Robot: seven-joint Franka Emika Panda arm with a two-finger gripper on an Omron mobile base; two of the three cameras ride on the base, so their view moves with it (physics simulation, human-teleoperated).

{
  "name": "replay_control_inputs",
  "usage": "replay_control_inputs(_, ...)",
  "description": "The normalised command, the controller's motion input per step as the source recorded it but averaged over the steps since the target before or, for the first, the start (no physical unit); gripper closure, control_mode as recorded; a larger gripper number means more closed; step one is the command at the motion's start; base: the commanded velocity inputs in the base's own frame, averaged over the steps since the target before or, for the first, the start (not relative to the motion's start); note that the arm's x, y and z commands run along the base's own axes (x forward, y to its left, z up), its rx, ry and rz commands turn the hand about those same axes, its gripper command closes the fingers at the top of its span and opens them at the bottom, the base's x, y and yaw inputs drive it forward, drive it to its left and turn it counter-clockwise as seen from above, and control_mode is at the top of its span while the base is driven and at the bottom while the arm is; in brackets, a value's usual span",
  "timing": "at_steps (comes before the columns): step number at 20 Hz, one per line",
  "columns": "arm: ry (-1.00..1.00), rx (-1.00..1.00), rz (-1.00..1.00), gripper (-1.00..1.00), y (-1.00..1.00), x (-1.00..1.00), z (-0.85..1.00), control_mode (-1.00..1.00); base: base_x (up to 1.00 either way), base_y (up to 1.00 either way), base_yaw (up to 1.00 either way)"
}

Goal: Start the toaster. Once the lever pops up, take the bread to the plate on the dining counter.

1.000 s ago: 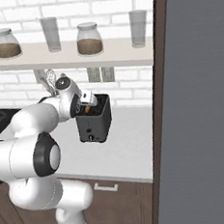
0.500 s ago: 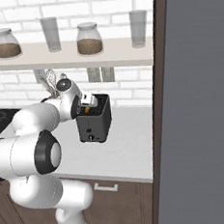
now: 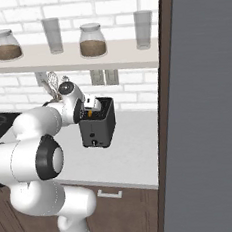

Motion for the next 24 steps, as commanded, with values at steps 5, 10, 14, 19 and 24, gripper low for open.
replay_control_inputs(5,0.0,0.0,0.0,-1.0,0.0,0.0,0.0,-1.0,0.0,0.0,0.0)
replay_control_inputs(10,0.0,0.0,0.0,-1.0,0.0,0.0,0.0,-1.0,0.0,0.0,0.0)
replay_control_inputs(14,0.0,0.0,0.0,-1.0,0.0,0.0,0.0,-1.0,0.0,0.0,0.0)
replay_control_inputs(19,0.0,0.0,0.0,-1.0,0.0,0.0,0.0,-1.0,0.0,0.0,0.0)
replay_control_inputs(24,0.0,0.0,0.0,-1.0,0.0,0.0,0.0,-1.0,0.0,0.0,0.0)
